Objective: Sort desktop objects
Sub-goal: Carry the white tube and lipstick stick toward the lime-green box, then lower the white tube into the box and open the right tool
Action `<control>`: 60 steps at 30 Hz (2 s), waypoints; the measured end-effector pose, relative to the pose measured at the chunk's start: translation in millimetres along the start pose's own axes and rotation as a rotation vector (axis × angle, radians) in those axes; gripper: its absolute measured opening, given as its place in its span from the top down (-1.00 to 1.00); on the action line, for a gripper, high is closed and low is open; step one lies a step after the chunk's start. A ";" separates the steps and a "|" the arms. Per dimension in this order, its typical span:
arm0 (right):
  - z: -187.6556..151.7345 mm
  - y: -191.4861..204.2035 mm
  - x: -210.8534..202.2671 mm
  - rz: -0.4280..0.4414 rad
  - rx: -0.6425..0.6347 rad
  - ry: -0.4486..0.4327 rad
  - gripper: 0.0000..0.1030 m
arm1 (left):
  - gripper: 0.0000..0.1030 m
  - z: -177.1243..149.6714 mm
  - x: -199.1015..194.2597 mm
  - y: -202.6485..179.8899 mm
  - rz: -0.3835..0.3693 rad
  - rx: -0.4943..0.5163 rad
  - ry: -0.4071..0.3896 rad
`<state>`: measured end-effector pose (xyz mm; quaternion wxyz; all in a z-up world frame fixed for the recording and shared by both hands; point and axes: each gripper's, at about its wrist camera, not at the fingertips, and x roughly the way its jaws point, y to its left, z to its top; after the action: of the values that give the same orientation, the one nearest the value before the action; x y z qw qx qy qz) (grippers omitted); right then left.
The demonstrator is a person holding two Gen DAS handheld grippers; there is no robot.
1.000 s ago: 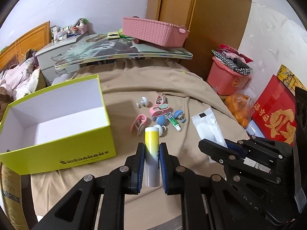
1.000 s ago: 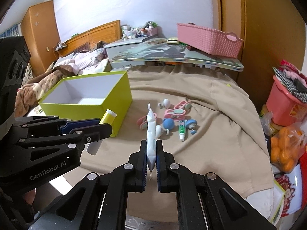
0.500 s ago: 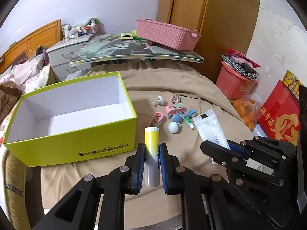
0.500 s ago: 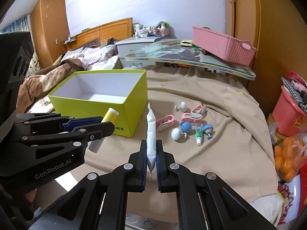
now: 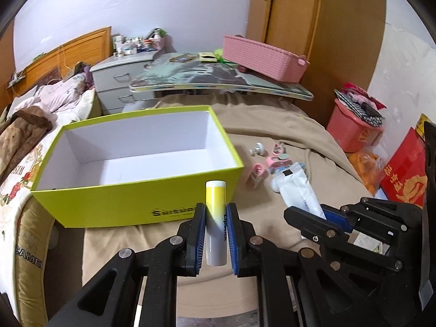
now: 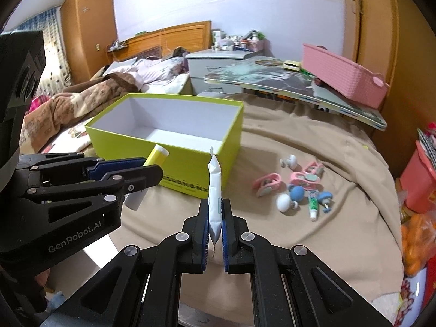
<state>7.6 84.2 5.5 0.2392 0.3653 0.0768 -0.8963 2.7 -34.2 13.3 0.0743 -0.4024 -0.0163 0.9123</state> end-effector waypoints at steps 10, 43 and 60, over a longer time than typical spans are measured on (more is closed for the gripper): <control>14.6 26.9 15.6 0.046 -0.056 0.009 0.85 | 0.69 -0.3 -6.1 28.9 0.070 -0.033 -0.017; 53.4 54.3 35.0 0.092 -0.107 -0.029 0.84 | 0.69 15.5 -6.3 67.0 0.162 -0.065 -0.046; 74.1 57.7 50.8 0.093 -0.117 -0.039 0.84 | 0.69 33.6 2.1 85.3 0.197 -0.086 -0.074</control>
<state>-41.6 -8.3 26.0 0.3031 0.3363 0.1071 -0.8852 -33.8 -117.2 26.8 -0.0337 -0.3708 -0.0187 0.9279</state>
